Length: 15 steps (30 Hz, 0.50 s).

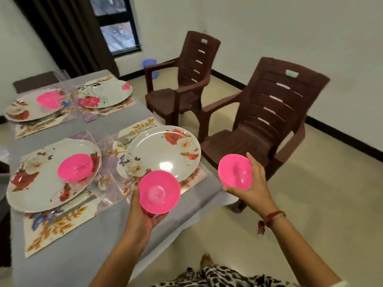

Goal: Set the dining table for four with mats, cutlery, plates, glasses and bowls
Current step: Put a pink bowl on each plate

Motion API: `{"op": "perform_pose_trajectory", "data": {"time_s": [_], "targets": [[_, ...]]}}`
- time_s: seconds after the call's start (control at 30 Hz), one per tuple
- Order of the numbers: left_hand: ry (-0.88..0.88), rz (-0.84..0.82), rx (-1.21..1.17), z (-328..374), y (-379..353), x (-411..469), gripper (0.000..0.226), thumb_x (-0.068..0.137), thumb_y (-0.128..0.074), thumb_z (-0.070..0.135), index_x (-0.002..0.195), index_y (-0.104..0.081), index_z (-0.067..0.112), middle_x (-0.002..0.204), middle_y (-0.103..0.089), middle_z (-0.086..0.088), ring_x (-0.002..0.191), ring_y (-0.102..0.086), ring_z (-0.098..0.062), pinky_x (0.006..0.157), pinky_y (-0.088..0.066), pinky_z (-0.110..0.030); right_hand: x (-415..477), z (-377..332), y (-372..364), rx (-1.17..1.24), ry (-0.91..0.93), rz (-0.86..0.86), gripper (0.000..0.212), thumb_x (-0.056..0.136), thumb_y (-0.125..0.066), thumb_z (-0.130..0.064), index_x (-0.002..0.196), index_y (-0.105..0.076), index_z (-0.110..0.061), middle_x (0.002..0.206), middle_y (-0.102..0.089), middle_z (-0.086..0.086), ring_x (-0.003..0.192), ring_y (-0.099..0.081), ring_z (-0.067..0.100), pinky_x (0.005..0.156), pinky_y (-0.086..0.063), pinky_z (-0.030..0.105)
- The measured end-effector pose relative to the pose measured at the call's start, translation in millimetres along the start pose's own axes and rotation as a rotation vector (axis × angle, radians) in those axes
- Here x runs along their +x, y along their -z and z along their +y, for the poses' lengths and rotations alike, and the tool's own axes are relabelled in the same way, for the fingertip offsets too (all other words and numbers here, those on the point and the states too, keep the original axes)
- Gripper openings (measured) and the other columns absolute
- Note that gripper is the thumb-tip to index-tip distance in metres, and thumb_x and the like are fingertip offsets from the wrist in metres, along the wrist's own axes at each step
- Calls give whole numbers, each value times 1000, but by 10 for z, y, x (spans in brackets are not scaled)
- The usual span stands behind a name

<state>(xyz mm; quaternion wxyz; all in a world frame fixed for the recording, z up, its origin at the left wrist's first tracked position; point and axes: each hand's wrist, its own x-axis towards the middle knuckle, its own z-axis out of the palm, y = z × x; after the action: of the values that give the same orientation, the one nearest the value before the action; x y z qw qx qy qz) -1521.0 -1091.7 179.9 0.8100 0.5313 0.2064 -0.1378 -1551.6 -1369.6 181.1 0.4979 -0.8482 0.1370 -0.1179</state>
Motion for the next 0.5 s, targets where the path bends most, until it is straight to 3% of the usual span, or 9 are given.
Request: {"op": "perform_pose_trajectory", "data": {"time_s": [0.2, 0.3, 0.43, 0.5], "targets": [[-28, 184, -142, 58, -344, 354, 47, 95, -36, 56, 130, -50, 27, 118, -61, -6, 105, -60, -28, 70, -55, -42, 1000, -97, -120, 31, 100, -233, 118, 53, -89, -38, 144, -14, -43, 139, -18, -20, 123, -26, 6, 99, -30, 31], [-63, 273, -210, 91, -389, 403, 43, 94, -37, 56, 124, -53, 30, 118, -61, -7, 104, -61, -30, 71, -57, -44, 1383, -134, -322, 52, 147, -351, 114, 47, -88, -53, 137, -18, -48, 135, -22, -21, 124, -31, 6, 100, -33, 32], [-109, 423, -323, 60, -424, 456, 47, 89, -41, 59, 122, -55, 29, 120, -61, -10, 108, -60, -37, 74, -57, -47, 1943, -262, -789, -38, 245, -500, 106, 48, -91, -44, 130, -24, -45, 129, -31, -17, 122, -31, 6, 103, -32, 36], [-113, 495, -387, 7, -456, 494, 50, 90, -40, 59, 124, -55, 26, 121, -61, -13, 109, -60, -38, 79, -55, -50, 2201, -323, -1087, -100, 310, -595, 99, 49, -89, -49, 129, -31, -40, 131, -36, -16, 123, -34, 7, 106, -32, 36]]}}
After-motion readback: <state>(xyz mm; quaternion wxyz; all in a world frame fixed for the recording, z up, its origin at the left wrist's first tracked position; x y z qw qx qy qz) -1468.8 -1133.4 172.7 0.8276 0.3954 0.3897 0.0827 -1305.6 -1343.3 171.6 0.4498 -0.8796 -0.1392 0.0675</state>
